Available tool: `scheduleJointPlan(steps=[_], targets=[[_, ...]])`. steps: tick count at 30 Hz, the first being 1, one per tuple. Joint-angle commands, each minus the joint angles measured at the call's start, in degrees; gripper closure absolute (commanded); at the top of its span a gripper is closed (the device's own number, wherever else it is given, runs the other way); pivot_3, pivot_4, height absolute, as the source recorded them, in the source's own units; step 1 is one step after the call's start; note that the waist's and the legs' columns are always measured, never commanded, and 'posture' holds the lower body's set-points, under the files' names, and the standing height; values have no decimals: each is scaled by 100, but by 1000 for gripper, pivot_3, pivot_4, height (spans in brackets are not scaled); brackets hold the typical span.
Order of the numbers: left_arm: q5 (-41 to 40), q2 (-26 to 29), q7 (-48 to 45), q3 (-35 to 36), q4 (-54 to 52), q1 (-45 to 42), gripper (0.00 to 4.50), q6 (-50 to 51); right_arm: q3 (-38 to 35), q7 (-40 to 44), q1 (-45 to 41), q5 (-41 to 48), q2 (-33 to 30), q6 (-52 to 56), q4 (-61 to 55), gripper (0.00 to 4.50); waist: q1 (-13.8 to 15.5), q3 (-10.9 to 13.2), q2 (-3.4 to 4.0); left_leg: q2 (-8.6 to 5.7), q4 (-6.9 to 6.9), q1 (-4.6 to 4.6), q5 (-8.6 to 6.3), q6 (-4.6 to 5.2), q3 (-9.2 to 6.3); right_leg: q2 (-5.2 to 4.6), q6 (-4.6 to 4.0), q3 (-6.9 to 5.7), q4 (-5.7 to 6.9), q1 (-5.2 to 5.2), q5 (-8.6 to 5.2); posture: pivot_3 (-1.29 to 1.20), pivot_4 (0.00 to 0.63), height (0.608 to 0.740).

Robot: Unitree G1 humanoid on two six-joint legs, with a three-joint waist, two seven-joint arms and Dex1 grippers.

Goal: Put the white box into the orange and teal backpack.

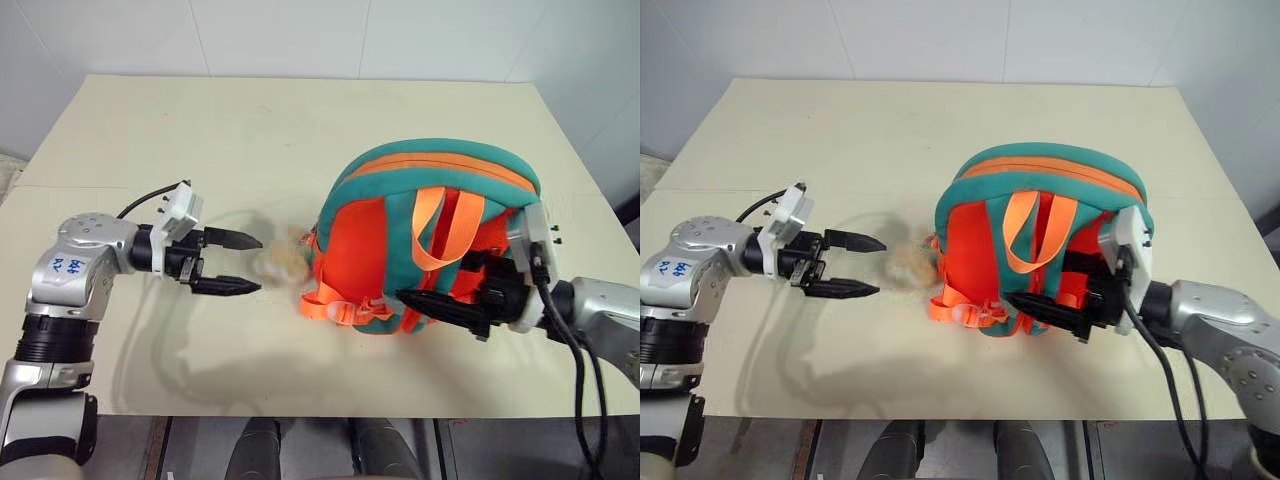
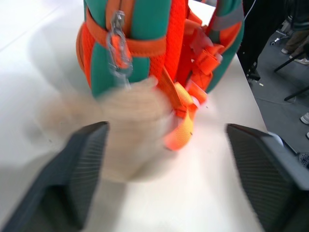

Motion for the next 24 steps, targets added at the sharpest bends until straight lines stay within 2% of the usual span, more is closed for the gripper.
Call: scheduleJointPlan(steps=[1, 8, 14, 24], targets=[[-29, 43, -31, 179, -1, 133, 24, -345, -547, 371, 468, -264, -217, -118, 99, 0, 15, 0, 0, 0, 0, 3, 0, 0, 0, 0, 0, 0, 0, 3, 0, 0, 150, 740], [14, 42, 183, 553, 280, 451, 24, -1055, -1268, 1417, 1695, -1916, -559, -1183, 973, 0, 28, -1, -2, -4, 4, 3, 0, 0, 5, -4, 2, 1, -11, 10, 1, 0, 150, 740], [-128, 153, 209, 949, 151, 956, 24, -1241, -1470, 1982, 1450, -2317, -634, -1715, 1677, 0, -31, -1, -2, -2, 11, 14, 0, 0, 18, -4, 5, 12, -7, 15, 6, 0, 150, 740], [-302, 154, 353, 1208, -281, 1416, 24, -1193, -1179, 2580, 995, -2667, -713, -2045, 2082, 0, 8, -1, -2, -2, 5, 14, 0, 0, 18, -6, 5, 12, -8, 14, 5, 0, 150, 740]])
